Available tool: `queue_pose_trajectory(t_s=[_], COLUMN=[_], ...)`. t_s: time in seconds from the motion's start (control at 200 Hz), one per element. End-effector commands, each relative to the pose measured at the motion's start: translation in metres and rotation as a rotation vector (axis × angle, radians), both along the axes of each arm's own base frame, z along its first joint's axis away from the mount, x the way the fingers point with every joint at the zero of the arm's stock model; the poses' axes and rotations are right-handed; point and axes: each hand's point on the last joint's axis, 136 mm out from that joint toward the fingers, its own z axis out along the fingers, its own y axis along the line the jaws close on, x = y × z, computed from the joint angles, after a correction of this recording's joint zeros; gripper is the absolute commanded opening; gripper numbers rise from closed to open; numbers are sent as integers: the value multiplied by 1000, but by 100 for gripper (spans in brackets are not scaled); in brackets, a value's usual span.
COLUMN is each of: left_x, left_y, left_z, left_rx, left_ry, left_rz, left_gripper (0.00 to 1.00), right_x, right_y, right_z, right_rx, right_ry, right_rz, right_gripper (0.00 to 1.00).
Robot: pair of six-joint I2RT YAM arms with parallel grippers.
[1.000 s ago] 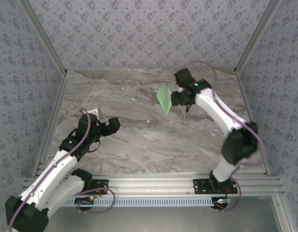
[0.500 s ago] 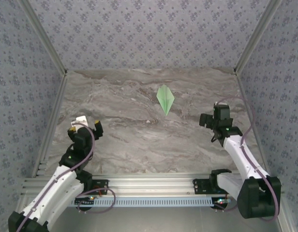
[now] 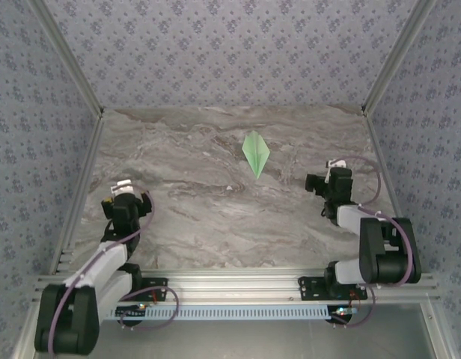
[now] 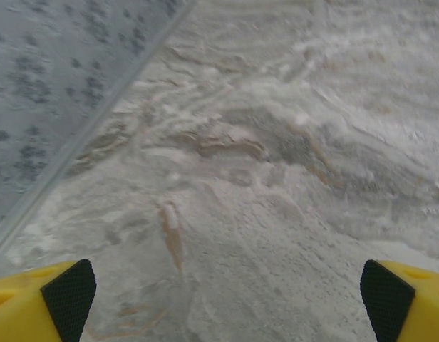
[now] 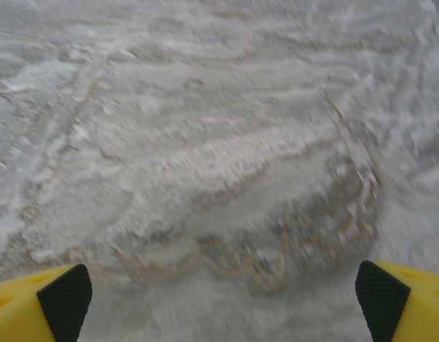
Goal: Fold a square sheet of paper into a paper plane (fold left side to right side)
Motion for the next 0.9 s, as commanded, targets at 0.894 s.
queue_pose_trajectory(t_s=[0.894], left_x=[107], left_y=[-24], left_z=[2], left_rx=[-127], left_ry=[-100], left_rz=[-244], left_gripper=[98], right_x=[22], right_y=[4], right_z=[8], right_rx=[-30], right_ry=[-159], right_rz=[81], right_gripper=[100])
